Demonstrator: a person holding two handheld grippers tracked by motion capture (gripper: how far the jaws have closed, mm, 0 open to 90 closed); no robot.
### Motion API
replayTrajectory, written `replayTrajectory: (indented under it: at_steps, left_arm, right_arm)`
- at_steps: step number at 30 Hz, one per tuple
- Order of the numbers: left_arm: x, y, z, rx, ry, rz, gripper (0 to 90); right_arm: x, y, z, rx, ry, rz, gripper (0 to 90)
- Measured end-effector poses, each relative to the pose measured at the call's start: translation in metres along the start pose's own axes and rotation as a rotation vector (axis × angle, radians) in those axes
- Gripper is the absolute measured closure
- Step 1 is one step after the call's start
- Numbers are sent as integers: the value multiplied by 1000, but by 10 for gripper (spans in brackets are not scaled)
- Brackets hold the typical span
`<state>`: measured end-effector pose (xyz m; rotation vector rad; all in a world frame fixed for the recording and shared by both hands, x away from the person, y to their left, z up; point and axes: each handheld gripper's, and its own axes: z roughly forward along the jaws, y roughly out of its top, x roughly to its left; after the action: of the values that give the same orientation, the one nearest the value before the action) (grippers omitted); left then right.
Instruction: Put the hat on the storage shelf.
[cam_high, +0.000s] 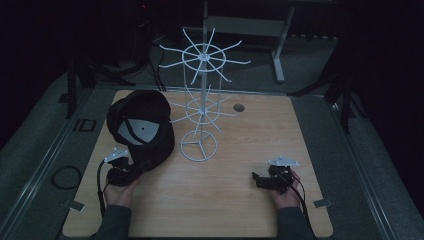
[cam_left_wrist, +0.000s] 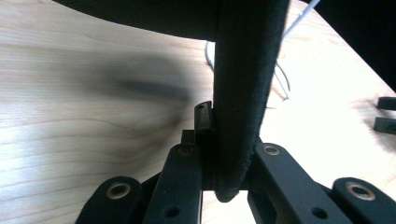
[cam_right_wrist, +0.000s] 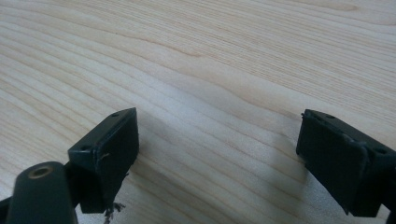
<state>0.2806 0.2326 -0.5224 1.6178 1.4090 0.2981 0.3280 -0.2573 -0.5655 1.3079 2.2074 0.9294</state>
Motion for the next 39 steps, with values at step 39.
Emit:
replayTrajectory:
  at_steps: [39]
  left_arm:
    - [4, 28, -32, -96, 115, 30, 861]
  right_arm:
    - [0, 0, 0, 0, 0, 1, 128]
